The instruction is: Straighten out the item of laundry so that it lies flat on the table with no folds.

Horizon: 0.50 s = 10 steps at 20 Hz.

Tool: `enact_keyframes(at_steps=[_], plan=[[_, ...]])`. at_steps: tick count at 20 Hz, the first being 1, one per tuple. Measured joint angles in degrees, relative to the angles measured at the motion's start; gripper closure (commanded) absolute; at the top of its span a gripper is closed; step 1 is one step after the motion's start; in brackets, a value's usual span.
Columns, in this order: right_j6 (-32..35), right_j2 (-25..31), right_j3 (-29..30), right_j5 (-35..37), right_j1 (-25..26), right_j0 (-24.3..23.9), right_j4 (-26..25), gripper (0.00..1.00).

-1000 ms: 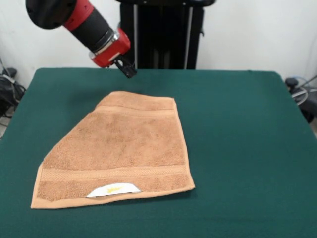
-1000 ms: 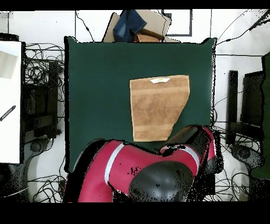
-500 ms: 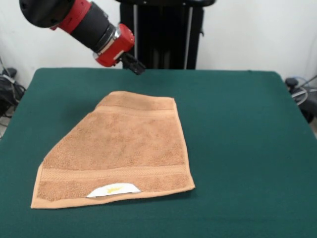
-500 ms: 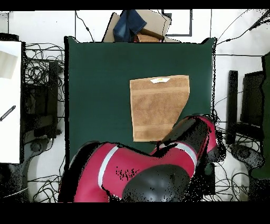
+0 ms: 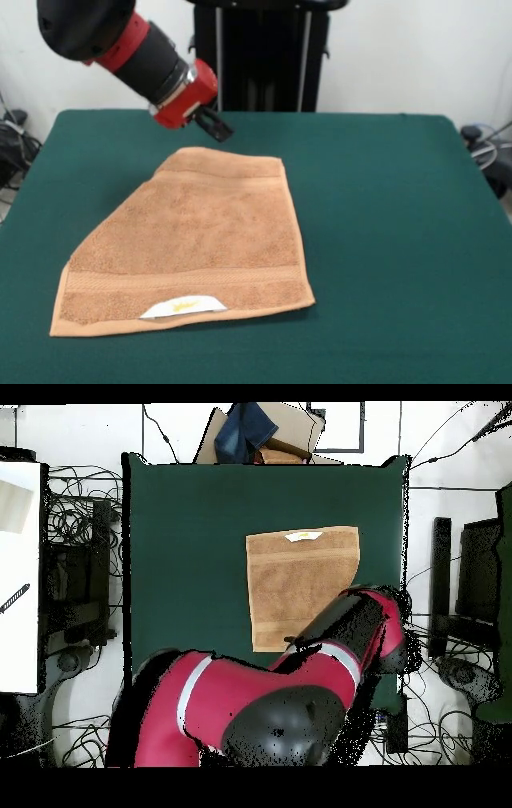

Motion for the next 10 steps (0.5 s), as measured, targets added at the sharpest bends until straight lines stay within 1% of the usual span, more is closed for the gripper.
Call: enact_keyframes(at_steps=[4,5,8,10], plan=[[0.0,-0.01,-1.28,6.09,2.07,0.38,1.51,1.0],[0.0,0.0,-1.72,9.48,3.23,0.41,2.48,1.0],[0.0,0.0,-2.03,12.34,4.36,0.42,3.47,1.0],[0.01,-0.17,-2.01,12.3,4.42,0.41,4.1,1.0]])
